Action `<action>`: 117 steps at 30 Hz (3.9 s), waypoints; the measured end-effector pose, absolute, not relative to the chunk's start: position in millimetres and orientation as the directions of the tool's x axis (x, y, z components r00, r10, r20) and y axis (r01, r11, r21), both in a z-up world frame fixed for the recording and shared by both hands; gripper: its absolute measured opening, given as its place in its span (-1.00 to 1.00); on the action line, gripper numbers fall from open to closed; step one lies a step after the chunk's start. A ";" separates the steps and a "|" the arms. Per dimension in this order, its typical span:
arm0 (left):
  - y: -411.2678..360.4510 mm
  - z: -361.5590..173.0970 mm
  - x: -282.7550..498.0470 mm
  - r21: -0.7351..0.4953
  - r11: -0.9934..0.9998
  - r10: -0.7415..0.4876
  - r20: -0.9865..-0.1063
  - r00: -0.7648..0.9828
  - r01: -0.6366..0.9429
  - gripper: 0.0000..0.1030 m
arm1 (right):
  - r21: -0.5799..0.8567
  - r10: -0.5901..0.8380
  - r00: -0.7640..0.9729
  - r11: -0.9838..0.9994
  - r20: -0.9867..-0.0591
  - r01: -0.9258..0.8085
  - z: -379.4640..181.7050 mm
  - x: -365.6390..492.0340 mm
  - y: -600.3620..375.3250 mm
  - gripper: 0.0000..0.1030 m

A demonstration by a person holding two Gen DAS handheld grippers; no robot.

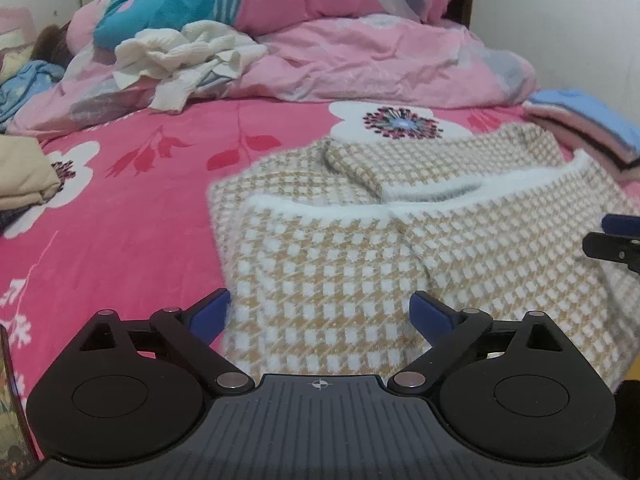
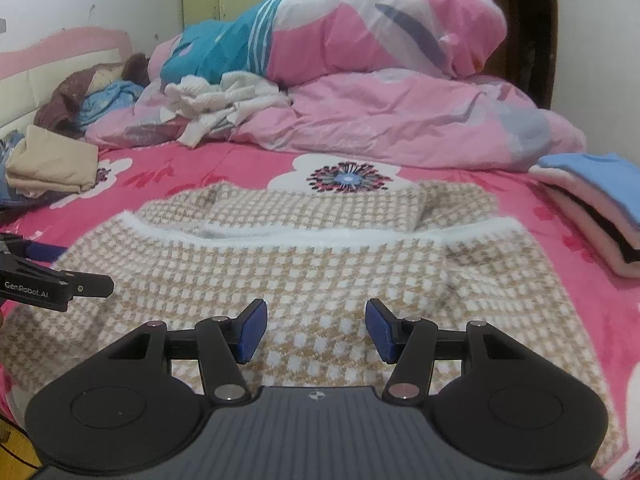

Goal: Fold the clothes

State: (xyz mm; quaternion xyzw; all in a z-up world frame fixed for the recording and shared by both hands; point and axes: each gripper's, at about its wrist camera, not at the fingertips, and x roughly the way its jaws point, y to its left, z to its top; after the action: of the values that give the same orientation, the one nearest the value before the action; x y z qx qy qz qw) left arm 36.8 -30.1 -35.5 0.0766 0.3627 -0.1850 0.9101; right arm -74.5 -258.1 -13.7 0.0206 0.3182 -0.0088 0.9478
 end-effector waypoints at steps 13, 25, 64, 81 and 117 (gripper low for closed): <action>-48.6 -43.3 47.8 0.071 0.924 -0.212 -0.724 0.656 0.377 0.93 | 0.070 0.043 0.783 0.998 -0.621 0.001 -35.6 -60.5 -264.3 0.13; -48.5 -44.0 46.8 0.064 0.929 -0.216 -0.705 0.676 0.363 0.87 | 0.107 0.067 0.795 0.994 -0.603 -0.003 -39.7 -63.0 -270.8 0.15; 44.7 -52.0 83.2 -0.655 0.684 -0.706 -0.484 0.517 0.321 0.03 | 0.088 0.029 0.789 0.996 -0.614 0.032 -41.7 -62.3 -263.0 0.18; 35.1 -50.5 75.0 -0.538 0.730 -0.682 -0.533 0.501 0.421 0.11 | 0.079 0.022 0.786 0.996 -0.617 0.034 -42.1 -61.6 -261.2 0.19; 43.5 -63.7 104.3 -0.578 0.719 -0.689 -0.525 0.499 0.385 -0.16 | 0.068 0.014 0.786 0.997 -0.618 0.036 -43.8 -60.9 -256.9 0.24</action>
State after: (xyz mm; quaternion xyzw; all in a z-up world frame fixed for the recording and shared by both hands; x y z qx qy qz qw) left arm 104.3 43.5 -63.7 -0.1971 0.3857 -0.3187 0.8431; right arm -60.9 -256.9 -43.8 0.0380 0.3270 -0.0059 0.9442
